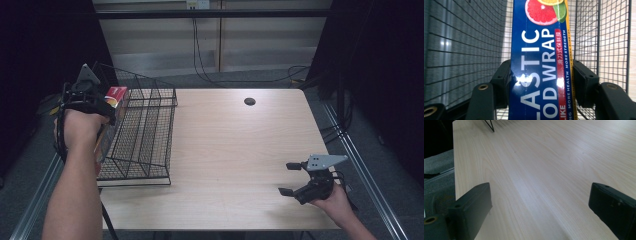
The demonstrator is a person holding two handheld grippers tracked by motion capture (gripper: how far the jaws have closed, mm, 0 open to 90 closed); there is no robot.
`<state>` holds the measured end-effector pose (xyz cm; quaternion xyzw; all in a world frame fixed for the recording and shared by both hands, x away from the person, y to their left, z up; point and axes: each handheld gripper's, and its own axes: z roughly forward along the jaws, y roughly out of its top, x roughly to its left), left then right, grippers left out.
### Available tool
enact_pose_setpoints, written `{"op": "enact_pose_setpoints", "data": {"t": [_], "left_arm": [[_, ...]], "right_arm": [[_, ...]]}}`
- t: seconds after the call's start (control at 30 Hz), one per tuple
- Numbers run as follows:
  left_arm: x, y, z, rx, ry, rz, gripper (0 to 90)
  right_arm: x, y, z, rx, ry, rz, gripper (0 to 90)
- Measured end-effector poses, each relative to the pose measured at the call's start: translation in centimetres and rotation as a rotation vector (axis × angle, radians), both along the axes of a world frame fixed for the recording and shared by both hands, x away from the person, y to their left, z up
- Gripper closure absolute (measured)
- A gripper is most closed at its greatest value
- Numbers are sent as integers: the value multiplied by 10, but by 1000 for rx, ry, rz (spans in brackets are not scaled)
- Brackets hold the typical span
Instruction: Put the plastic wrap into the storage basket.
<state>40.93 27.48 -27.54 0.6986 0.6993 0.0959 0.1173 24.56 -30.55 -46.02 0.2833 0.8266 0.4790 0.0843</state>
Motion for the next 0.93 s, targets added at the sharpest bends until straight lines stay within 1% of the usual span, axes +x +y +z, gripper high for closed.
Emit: {"op": "enact_pose_setpoints", "data": {"t": [0.03,0.07,0.1,0.13,0.17,0.2,0.23,0.3,0.33,0.37,0.43,0.47,0.5,0.53,0.6,0.63,0.67,0.7,0.77,0.87,0.93], "left_arm": [[0,0,-1,-12,10,-5,417],[1,-2,-1,-9,2,1,413],[0,-1,2,-17,-35,-1,404],[0,-2,6,-26,-64,11,405],[-1,-3,11,-25,-83,8,400],[0,-4,14,-17,-79,-12,396],[0,-7,17,-20,-77,-20,389],[-1,-11,23,-26,-91,-33,344],[-1,-14,24,-29,-99,-40,338],[-1,-17,26,-38,-102,-55,332],[-2,-25,28,-58,-116,-80,287],[-3,-28,29,-76,-125,-98,265],[-3,-32,31,-95,-138,-107,236],[-4,-36,32,-105,-153,-122,214],[-5,-45,34,-137,-178,-163,184],[-6,-50,36,-145,-188,-179,182],[-6,-54,37,-141,-196,-198,167],[-7,-59,38,-147,-206,-217,150],[-8,-66,38,-156,-214,-250,141],[-7,-75,34,-197,-209,-275,114],[-7,-79,32,-195,-216,-290,103]], "right_arm": [[0,0,0,0,1,-1,45],[0,0,0,0,-3,-3,45],[0,0,0,-1,-1,-3,45],[0,0,0,-2,1,-3,45],[0,0,0,-3,0,1,45],[0,0,-1,-4,1,1,45],[0,0,0,-6,-3,-1,44],[-1,0,0,-2,-5,1,45],[-1,0,0,-3,-4,0,45],[-1,0,1,-3,-3,-2,45],[-2,0,1,-3,-1,-1,45],[-2,-1,1,-5,-9,-1,45],[-2,-1,1,-4,-8,-2,44],[-2,-1,1,-2,-7,-3,45],[-2,-1,1,-3,-8,-3,45],[-2,-1,1,-2,-6,-4,45],[-2,-1,1,-2,-4,-2,45],[-2,-1,1,-3,-5,-2,44],[-2,-1,1,-3,-8,-4,45],[-1,-1,1,-5,-6,-4,45],[-1,0,1,-5,-7,-7,45]]}}
